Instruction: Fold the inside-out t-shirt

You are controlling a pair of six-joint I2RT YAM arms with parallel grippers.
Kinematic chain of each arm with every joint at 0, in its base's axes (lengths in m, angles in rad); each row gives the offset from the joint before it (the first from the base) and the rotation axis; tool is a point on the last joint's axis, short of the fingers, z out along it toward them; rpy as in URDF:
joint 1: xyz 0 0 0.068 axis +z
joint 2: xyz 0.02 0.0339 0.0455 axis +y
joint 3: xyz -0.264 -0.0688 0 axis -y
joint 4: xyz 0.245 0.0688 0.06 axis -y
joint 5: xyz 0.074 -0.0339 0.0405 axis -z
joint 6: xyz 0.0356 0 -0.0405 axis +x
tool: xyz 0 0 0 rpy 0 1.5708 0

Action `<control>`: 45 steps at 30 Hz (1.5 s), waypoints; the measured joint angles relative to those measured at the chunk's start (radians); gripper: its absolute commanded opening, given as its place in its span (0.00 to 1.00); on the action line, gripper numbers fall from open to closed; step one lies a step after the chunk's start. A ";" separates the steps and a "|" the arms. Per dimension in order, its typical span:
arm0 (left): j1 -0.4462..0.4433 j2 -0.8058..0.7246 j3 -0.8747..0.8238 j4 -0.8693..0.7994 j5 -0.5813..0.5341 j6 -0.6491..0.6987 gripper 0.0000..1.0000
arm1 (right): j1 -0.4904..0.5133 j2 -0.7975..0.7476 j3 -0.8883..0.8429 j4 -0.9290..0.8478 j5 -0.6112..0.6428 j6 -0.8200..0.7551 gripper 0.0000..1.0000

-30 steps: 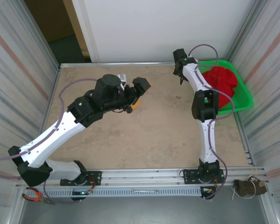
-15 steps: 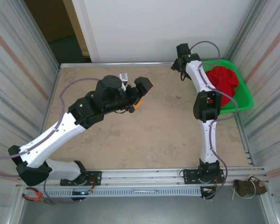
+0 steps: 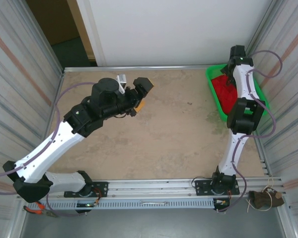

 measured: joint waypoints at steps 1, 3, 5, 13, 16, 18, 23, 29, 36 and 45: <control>0.003 -0.010 -0.008 0.003 0.003 0.000 0.99 | -0.002 0.019 -0.001 -0.009 0.005 0.003 1.00; 0.002 -0.032 -0.030 0.011 0.008 0.001 0.99 | 0.002 0.052 0.000 -0.020 0.009 0.005 1.00; 0.002 -0.050 -0.045 0.018 0.015 0.004 0.99 | 0.003 0.098 0.017 -0.044 0.010 0.006 0.97; 0.002 -0.082 -0.068 0.025 0.029 0.008 0.99 | -0.017 0.240 0.111 -0.100 -0.032 0.010 0.11; 0.002 -0.073 -0.067 0.025 0.029 0.019 0.99 | -0.032 0.222 0.100 -0.085 -0.059 0.009 0.00; 0.006 -0.064 -0.068 0.024 0.031 0.035 0.99 | -0.039 0.175 0.051 -0.056 -0.070 0.008 0.00; 0.108 -0.101 -0.223 0.092 0.073 0.093 0.99 | -0.024 -0.074 -0.129 0.048 -0.101 0.002 0.00; 0.336 -0.139 -0.480 0.091 0.177 0.193 0.99 | 0.117 -0.412 -0.137 0.189 -0.221 -0.050 0.00; 0.443 -0.233 -0.554 -0.039 0.166 0.391 0.99 | 0.413 -0.534 0.018 0.224 -0.359 -0.123 0.00; 0.469 -0.219 -0.653 -0.047 0.166 0.478 0.99 | 0.636 -0.481 -0.027 0.265 -0.484 -0.092 0.00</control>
